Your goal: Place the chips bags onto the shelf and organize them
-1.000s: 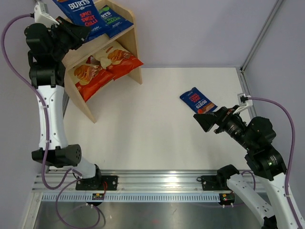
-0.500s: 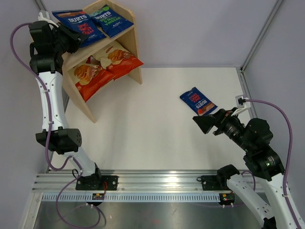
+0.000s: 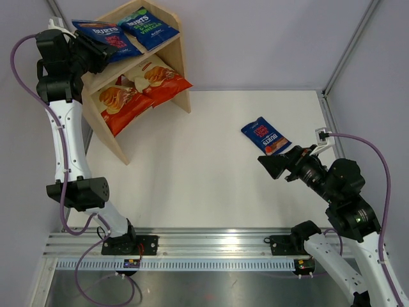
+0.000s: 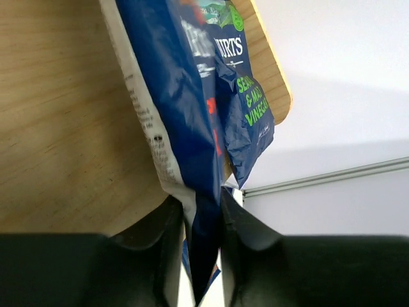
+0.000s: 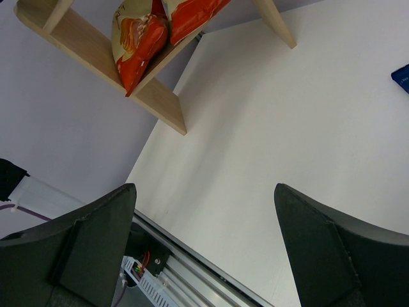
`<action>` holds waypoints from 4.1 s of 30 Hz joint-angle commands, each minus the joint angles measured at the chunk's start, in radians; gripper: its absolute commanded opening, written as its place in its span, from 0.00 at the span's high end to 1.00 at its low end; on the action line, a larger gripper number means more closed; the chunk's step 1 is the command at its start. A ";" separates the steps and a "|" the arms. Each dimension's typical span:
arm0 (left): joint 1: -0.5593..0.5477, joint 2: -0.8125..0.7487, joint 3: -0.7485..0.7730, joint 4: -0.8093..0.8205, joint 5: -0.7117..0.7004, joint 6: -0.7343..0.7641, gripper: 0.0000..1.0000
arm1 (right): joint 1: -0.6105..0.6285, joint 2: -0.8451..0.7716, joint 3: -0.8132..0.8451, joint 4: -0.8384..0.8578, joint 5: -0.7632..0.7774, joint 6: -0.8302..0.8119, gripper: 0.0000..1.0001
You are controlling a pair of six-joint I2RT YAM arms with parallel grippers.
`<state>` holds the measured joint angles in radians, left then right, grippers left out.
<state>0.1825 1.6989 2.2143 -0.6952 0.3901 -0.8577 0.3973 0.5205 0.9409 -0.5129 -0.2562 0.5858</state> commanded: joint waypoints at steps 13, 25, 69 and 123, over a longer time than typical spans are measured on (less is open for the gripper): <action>-0.020 0.044 0.223 -0.199 -0.040 0.169 0.33 | 0.006 -0.031 0.025 0.024 -0.037 0.016 0.03; -0.035 0.076 0.289 -0.305 -0.187 0.341 0.50 | 0.006 -0.022 0.050 -0.007 -0.025 -0.017 0.03; -0.018 -0.057 0.266 -0.297 -0.254 0.425 0.01 | -0.006 0.392 -0.001 -0.029 0.175 -0.092 0.02; -0.402 -1.105 -1.449 0.131 0.289 0.556 0.01 | -0.488 1.739 0.749 -0.097 -0.238 -0.708 0.14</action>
<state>-0.2131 0.5907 0.7746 -0.6262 0.6613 -0.3176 -0.1215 2.2032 1.6405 -0.4534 -0.4908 -0.0181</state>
